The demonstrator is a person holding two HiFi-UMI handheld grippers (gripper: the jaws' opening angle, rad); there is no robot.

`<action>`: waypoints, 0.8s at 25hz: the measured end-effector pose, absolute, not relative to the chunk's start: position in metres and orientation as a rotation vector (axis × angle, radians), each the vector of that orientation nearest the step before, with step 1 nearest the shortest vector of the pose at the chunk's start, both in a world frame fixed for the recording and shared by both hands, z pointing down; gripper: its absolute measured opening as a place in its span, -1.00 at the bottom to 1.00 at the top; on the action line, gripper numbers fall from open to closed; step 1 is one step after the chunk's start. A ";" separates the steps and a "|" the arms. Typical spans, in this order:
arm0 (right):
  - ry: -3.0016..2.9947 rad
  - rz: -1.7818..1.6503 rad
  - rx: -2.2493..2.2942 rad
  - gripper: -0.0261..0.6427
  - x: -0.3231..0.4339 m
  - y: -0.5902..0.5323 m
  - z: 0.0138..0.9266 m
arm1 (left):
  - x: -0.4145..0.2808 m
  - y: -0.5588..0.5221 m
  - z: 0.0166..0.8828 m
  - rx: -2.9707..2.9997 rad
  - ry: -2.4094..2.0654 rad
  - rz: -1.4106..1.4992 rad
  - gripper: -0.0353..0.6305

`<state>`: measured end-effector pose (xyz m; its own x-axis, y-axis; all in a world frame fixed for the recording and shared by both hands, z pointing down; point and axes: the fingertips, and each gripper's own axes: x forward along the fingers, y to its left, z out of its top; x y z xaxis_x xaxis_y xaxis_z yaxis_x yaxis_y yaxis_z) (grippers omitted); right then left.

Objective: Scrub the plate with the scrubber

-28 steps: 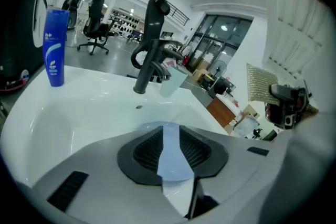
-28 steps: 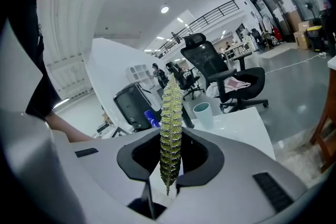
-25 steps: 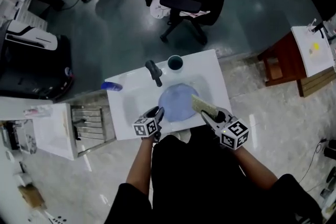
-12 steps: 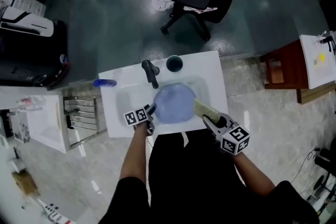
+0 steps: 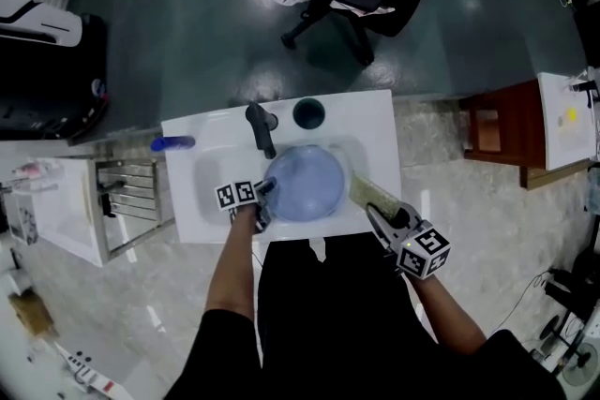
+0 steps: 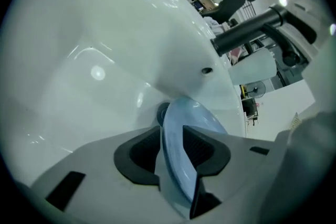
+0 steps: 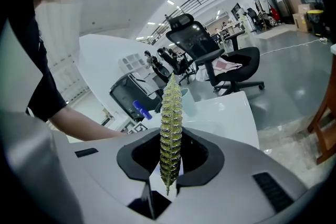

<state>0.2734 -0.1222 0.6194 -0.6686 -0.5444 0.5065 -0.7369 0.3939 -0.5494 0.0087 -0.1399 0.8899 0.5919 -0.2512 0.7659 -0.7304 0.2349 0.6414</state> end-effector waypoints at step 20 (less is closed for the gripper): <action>-2.362 1.108 1.188 -0.73 0.235 -0.110 0.612 | 0.019 -0.135 0.901 1.277 -0.735 0.399 -0.80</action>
